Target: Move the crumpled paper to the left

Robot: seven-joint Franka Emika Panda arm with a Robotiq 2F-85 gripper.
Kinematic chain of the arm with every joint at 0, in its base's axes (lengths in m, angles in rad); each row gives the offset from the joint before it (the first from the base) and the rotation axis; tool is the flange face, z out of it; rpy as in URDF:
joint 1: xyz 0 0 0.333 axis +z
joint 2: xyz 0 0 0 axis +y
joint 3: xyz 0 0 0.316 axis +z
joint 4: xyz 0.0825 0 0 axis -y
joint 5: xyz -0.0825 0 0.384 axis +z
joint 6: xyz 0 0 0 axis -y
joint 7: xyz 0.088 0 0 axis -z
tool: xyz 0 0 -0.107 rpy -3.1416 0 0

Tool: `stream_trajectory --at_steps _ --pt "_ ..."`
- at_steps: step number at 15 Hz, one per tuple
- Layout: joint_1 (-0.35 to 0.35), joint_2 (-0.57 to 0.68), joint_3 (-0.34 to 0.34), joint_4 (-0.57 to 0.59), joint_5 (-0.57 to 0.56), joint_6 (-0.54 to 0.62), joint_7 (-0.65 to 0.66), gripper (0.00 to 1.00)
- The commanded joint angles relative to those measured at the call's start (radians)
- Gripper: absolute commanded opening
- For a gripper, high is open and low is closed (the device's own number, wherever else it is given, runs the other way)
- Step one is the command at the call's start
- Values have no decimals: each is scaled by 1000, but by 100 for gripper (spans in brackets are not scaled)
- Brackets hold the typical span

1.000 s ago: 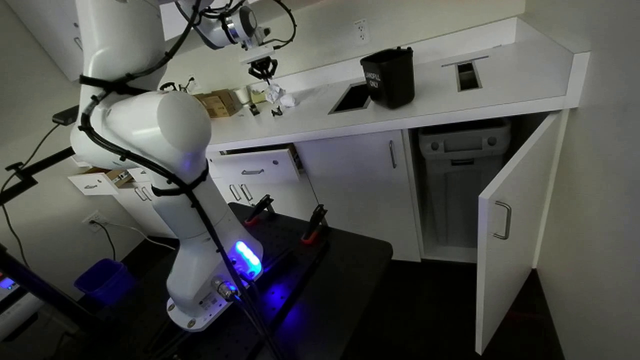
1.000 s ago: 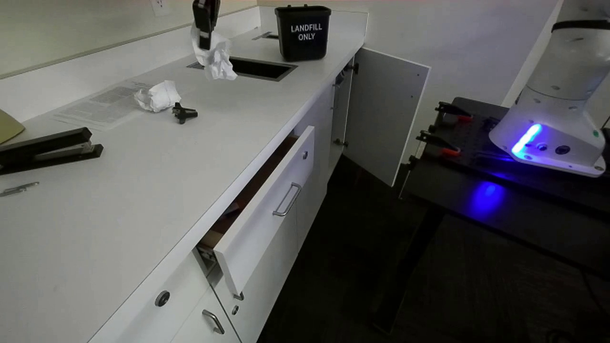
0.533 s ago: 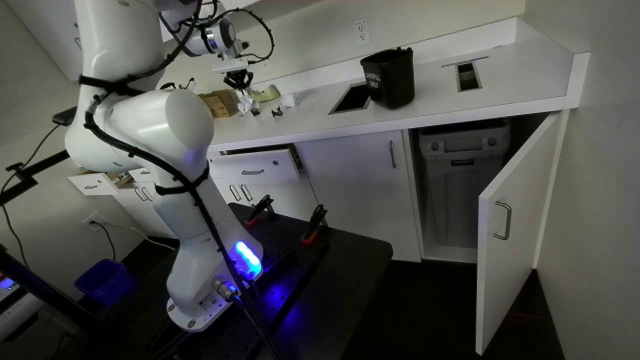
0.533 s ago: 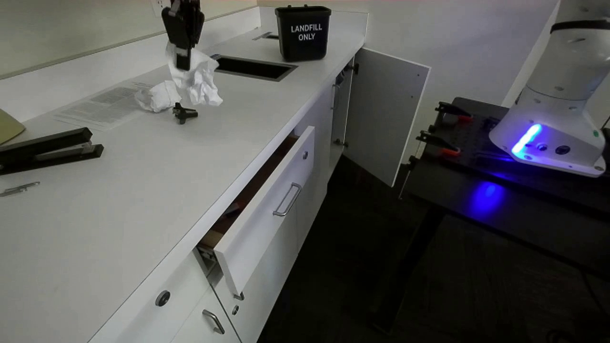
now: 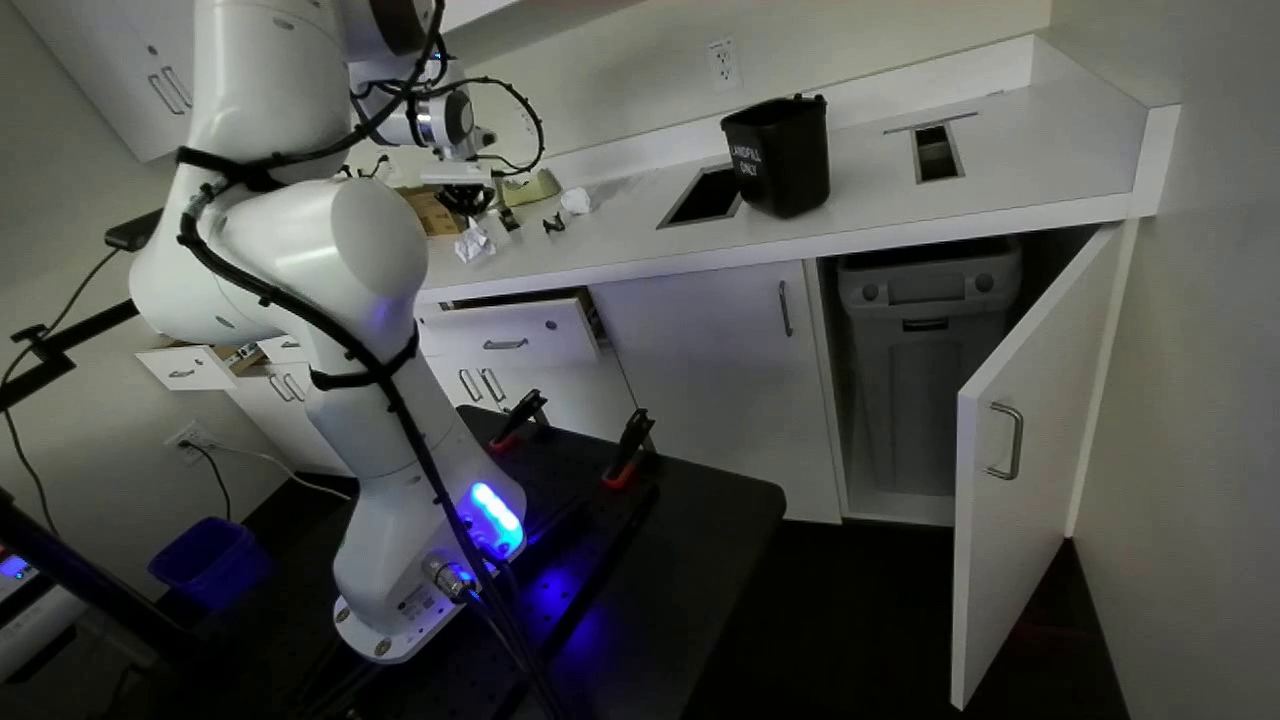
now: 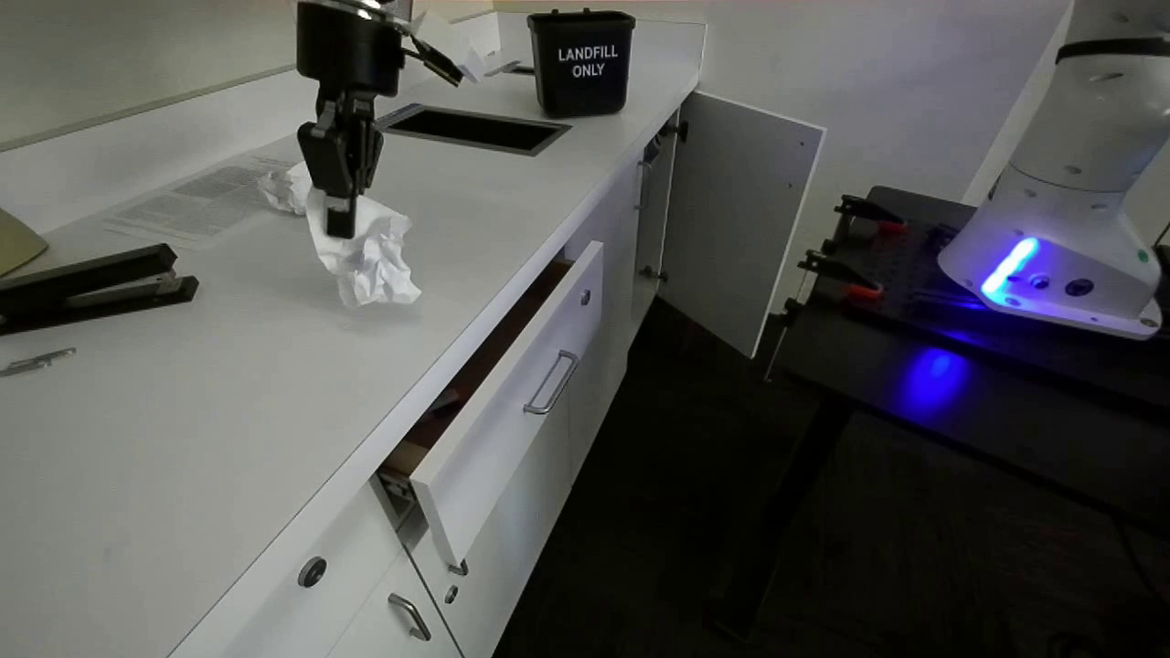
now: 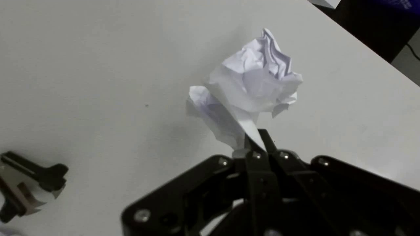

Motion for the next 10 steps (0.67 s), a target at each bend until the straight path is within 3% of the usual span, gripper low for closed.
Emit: stream_trajectory --at_steps 1,10 --pt "17 35 -8 36 -13 17 -14 27" --pt "60 -60 -26 18 -56 29 38 93"
